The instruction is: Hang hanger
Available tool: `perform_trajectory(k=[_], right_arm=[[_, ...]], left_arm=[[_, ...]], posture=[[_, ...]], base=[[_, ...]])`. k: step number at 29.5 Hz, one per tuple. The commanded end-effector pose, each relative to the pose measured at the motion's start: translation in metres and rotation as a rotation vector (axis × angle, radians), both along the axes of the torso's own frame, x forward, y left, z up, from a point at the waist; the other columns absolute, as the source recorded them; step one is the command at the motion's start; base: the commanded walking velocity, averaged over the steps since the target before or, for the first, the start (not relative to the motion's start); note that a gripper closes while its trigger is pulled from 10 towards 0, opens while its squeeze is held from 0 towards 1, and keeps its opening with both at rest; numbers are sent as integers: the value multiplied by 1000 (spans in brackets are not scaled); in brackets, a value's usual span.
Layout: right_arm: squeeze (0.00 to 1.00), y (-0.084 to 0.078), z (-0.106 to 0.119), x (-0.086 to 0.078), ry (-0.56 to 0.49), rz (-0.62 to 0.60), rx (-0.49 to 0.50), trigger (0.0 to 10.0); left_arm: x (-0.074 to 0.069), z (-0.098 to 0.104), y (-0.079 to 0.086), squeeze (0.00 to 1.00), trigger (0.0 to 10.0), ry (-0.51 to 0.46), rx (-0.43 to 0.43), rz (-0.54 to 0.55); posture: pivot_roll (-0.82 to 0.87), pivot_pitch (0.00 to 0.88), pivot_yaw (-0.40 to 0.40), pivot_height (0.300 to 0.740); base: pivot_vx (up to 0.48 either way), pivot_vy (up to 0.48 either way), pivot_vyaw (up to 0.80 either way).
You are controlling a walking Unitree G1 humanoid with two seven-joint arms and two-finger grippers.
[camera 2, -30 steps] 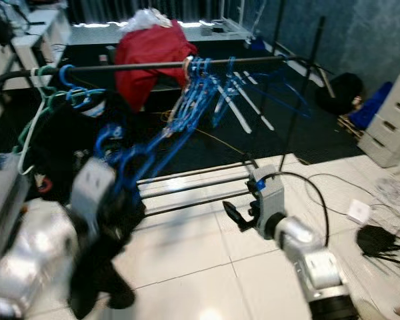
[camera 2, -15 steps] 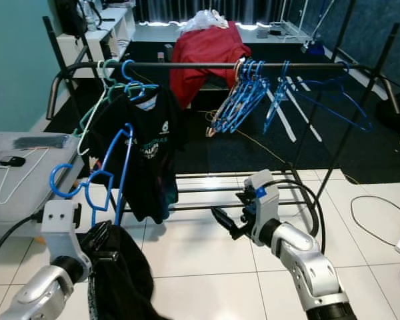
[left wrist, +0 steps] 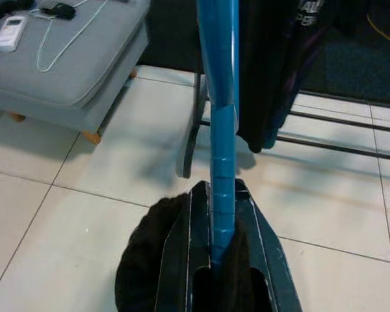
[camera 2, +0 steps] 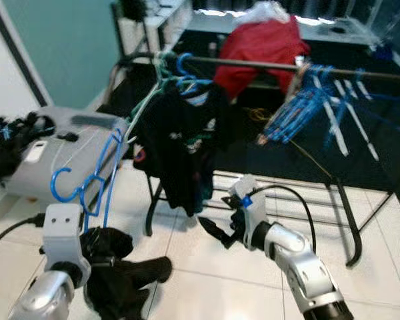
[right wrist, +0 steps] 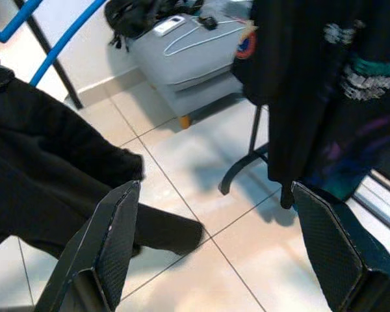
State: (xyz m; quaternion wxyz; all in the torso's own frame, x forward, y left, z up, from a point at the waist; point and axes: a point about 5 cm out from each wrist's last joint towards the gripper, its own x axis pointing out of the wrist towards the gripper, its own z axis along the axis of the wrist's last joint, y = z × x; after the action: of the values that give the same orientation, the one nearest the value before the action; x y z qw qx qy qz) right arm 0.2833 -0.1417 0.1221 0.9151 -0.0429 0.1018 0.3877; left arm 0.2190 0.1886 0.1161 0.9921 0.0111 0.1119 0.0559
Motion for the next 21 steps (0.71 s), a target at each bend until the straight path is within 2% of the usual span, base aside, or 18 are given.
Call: perform_trajectory(k=[1,21], right_arm=[[0,-2,-3,-1,4,7,-14,10000],[0,2,-1,-2,-28,62,-18,10000]], left_arm=[[1,4,0,0,10000,-21,12,-4],[11,11,-6,0,10000,-43,92,-43]], posture=[[65,64,-58,740],[67,61,-58,740]], base=[[0,0,663],[0,0,663]])
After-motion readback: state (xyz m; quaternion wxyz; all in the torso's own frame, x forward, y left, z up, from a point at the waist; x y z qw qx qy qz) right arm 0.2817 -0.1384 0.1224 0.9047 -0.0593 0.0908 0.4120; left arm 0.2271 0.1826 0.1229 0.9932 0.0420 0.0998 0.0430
